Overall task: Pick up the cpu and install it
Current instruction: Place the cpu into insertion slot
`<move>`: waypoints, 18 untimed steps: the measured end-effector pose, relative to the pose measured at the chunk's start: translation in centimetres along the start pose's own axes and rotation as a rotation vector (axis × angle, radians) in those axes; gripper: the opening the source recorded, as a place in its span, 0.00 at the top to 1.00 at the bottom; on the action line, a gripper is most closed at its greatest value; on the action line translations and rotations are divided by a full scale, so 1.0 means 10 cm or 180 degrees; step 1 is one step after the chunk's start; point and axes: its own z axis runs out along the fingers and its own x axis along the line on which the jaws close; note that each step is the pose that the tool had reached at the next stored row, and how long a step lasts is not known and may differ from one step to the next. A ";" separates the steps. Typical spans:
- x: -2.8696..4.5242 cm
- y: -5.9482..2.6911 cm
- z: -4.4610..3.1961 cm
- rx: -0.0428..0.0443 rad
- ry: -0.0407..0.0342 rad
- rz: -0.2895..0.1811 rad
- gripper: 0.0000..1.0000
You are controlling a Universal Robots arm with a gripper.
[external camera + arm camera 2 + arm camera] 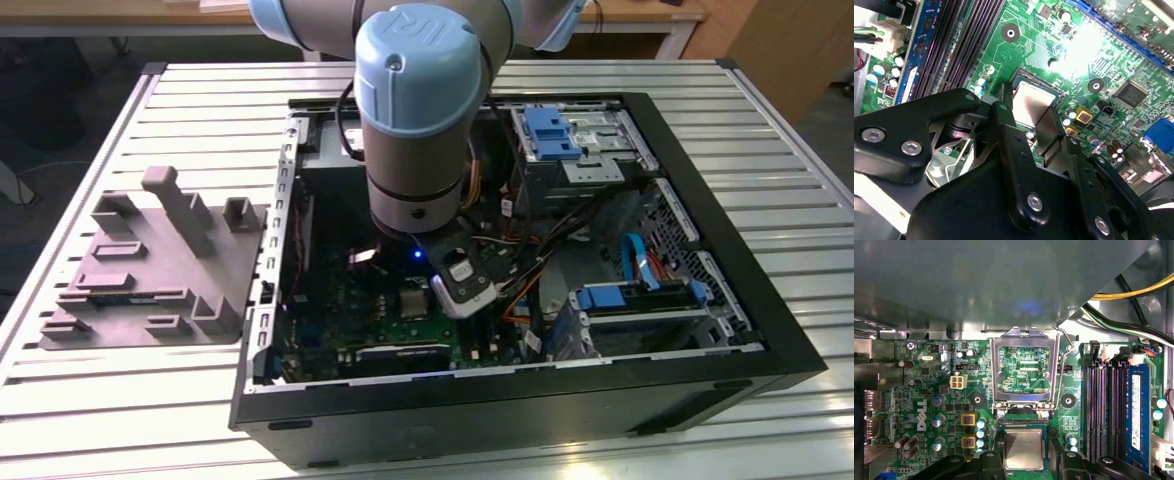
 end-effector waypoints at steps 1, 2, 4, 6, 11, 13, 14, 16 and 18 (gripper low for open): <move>0.000 0.000 0.000 0.0000 0.0000 0.0000 0.57; 0.000 0.000 0.000 0.0000 0.0000 0.0000 0.57; -0.001 0.000 0.000 -0.0001 0.0000 0.0001 0.57; -0.003 0.001 -0.007 -0.0001 0.0004 0.0001 0.57; -0.009 0.001 -0.037 -0.0001 0.0023 0.0002 0.57; -0.011 0.001 -0.037 -0.0001 0.0022 0.0002 0.57; -0.013 0.001 -0.037 -0.0001 0.0022 0.0001 0.57; -0.014 0.001 -0.037 -0.0001 0.0022 0.0001 0.57; -0.015 0.001 -0.037 -0.0001 0.0022 0.0001 0.57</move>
